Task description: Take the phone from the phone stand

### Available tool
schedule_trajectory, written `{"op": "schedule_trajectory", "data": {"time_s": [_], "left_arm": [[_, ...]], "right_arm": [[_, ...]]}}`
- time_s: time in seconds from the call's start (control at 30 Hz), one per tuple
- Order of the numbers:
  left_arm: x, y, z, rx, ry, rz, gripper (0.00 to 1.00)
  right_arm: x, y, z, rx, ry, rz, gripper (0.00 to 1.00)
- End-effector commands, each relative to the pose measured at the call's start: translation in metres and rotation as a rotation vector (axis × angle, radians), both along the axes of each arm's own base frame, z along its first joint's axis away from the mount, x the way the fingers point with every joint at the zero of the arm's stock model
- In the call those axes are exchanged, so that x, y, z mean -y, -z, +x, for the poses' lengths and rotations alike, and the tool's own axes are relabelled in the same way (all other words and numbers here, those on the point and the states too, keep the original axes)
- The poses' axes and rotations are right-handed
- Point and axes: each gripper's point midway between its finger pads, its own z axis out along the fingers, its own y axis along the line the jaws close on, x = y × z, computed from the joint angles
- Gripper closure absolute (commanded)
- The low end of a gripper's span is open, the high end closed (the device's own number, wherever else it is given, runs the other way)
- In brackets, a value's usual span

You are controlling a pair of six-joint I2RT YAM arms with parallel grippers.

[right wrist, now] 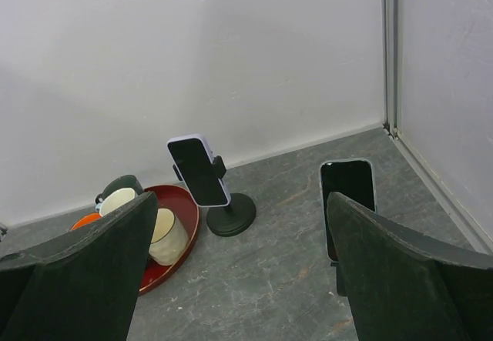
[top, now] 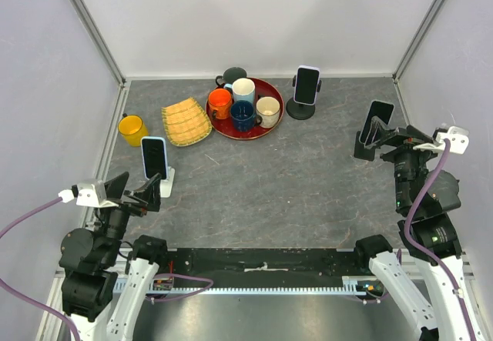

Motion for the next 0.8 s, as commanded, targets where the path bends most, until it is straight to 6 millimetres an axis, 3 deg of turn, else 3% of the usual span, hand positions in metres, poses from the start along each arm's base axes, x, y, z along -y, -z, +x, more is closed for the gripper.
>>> {"op": "schedule_trajectory", "data": {"time_s": [0.0,0.23,0.77], "left_arm": [[0.006,-0.005,-0.005,0.008,0.036,-0.036,0.0],[0.009,0.001,-0.003,-0.018,0.048,-0.061,0.0],[0.013,0.018,0.016,-0.151,0.037,-0.063,0.0]], "right_arm": [[0.001,-0.004,-0.005,0.022,-0.004,0.001,0.02],[0.004,0.0,-0.012,0.034,0.004,0.011,0.02],[-0.012,0.016,0.004,-0.002,-0.059,0.021,0.02]]}}
